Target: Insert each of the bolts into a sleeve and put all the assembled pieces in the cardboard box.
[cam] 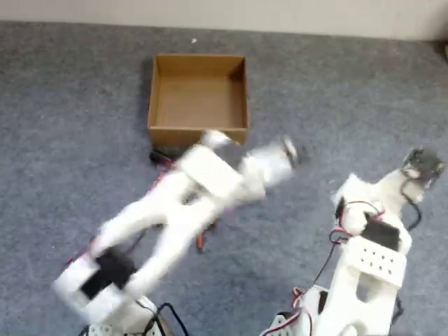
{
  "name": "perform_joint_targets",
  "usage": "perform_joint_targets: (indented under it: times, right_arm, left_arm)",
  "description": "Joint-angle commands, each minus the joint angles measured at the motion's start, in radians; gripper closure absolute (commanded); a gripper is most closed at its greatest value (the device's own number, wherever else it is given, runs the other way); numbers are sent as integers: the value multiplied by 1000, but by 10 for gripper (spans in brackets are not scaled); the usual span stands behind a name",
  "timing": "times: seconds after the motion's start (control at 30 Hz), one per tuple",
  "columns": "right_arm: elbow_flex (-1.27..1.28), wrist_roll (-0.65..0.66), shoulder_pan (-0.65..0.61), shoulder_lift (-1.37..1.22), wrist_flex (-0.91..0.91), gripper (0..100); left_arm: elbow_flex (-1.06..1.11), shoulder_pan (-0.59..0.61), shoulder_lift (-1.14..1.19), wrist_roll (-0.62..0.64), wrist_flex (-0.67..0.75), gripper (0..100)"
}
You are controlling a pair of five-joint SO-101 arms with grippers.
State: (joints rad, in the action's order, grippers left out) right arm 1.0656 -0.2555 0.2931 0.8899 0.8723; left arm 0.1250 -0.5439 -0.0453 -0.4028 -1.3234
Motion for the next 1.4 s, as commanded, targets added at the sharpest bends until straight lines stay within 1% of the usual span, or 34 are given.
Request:
perform_joint_targets:
  times: [0.0, 0.07, 0.17, 0.33, 0.57, 0.77, 0.9, 1.0, 1.23, 1.3, 1.37]
  right_arm:
    - [-21, 2, -4, 21, 8, 993]
    - [-38, 3, -7, 27, 53, 993]
    - [-81, 3, -47, 82, 110, 993]
    - [-84, 3, -128, 268, 150, 993]
    - [-1, 3, -211, 499, 143, 993]
    - [42, 3, -321, 599, 143, 993]
    - [47, 5, -423, 630, 134, 993]
    - [58, 5, -510, 633, 73, 993]
    - [197, 6, -697, 636, -151, 993]
    - [255, 63, -750, 636, -228, 993]
    - [312, 167, -796, 636, -300, 993]
  left_arm:
    - [10, 70, -209, 115, -5, 995]
    - [51, 87, -286, 158, -2, 995]
    - [114, 105, -397, 233, 0, 994]
    - [216, 105, -553, 365, 3, 994]
    - [343, 107, -720, 411, 3, 994]
    - [432, 107, -908, 493, 8, 994]
    - [522, 107, -1041, 532, 83, 994]
    - [622, 107, -1144, 529, 173, 994]
    - [860, 114, -1394, 531, 373, 994]
    - [923, 153, -1465, 532, 436, 994]
    - [993, 202, -1527, 534, 508, 994]
